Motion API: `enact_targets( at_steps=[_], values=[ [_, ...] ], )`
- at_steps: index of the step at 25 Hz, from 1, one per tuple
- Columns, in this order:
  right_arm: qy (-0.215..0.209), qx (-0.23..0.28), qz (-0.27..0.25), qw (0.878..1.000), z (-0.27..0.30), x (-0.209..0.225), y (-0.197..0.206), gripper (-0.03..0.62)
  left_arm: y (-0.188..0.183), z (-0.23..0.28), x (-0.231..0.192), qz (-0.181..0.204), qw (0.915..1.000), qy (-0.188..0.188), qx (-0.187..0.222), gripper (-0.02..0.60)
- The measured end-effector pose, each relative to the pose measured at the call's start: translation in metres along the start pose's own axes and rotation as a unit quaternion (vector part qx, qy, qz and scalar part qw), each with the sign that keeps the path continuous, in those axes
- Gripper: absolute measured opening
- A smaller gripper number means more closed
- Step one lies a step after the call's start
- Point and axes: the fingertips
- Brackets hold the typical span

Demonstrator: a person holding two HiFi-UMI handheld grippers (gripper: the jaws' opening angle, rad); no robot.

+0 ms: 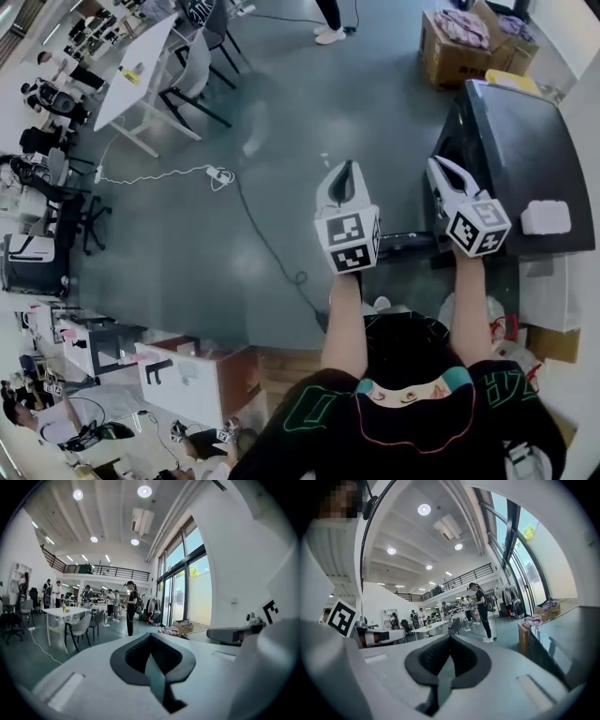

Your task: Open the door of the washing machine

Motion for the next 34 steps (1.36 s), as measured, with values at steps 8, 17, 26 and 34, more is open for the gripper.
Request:
enact_targets(
  at_steps=[8, 17, 26, 34],
  values=[
    [0.047, 0.037, -0.048, 0.997, -0.019, 0.013, -0.057, 0.003, -0.060, -0.016, 0.003, 0.049, 0.9953, -0.044, 0.070, 0.011],
    [0.076, 0.070, -0.074, 0.992, -0.028, 0.021, -0.085, 0.003, -0.087, -0.012, 0.008, 0.085, 0.9905, -0.050, 0.096, 0.011],
    [0.094, 0.085, -0.094, 0.987, -0.034, 0.024, -0.099, 0.003, -0.091, -0.010, 0.007, 0.084, 0.9896, -0.046, 0.107, 0.011],
    [0.104, 0.083, -0.114, 0.984, -0.039, 0.013, -0.091, 0.003, -0.081, -0.022, 0.004, 0.076, 0.9886, -0.046, 0.121, 0.011]
  ],
)
Point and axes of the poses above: the fingertips, and each gripper's own axes: z forward along the fingers, x to its right, y out of its underside, and after that the axes turned 15 degrees about -x, right-handed
